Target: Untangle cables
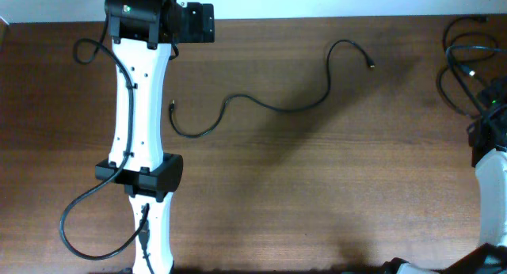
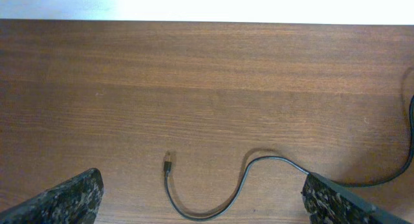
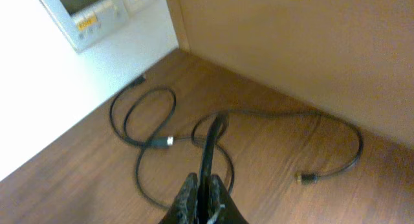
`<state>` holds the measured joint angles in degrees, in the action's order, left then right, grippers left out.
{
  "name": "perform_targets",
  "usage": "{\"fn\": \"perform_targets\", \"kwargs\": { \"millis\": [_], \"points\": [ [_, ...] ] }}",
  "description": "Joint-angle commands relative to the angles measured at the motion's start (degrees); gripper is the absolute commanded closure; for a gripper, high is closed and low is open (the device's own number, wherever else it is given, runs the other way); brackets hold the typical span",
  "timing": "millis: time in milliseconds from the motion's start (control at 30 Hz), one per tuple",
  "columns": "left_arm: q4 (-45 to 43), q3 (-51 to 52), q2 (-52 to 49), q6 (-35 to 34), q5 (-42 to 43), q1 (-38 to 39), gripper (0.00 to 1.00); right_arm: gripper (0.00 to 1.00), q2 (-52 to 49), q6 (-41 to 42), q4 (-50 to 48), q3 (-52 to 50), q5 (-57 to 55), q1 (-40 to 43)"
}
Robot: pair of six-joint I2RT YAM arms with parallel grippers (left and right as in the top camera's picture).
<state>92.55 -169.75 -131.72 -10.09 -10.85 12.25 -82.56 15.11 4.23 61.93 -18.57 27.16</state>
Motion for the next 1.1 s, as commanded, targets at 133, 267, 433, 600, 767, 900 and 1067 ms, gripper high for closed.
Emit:
{"fn": "perform_targets", "kwargs": {
  "millis": [133, 267, 433, 600, 767, 900, 1067],
  "points": [
    [-0.09, 0.0, 0.17, 0.7, 0.79, 0.11, 0.01, 0.96, -5.46, -8.68, -6.21, 0.72, -2.84, 8.55],
    [0.02, 0.0, 0.17, 0.72, 0.81, 0.11, 0.01, 0.96, -7.37, -8.74, -12.74, 0.76, 3.37, 15.89],
    [-0.04, 0.0, 0.17, 0.7, 0.79, 0.11, 0.01, 0.96, -16.48, -13.25, -19.89, 3.67, 6.16, 15.23],
    [-0.02, 0.0, 0.17, 0.7, 0.81, 0.11, 0.01, 0.96, -29.38, -11.23, 2.34, 24.39, 6.12, 15.23],
    [0.07, 0.0, 0.17, 0.7, 1.55, 0.13, 0.01, 0.96, -39.52, -4.28, 25.27, 45.42, 5.55, 16.09],
    [0.98, 0.0, 0.17, 0.7, 1.66, 0.11, 0.01, 0.96, -41.57, -1.9, 29.14, 45.46, 6.01, 19.89],
    [1.01, 0.0, 0.17, 0.7, 1.66, 0.11, 0.01, 0.01, -41.83, -2.8, 32.35, 45.46, 6.84, 20.96]
  ]
}}
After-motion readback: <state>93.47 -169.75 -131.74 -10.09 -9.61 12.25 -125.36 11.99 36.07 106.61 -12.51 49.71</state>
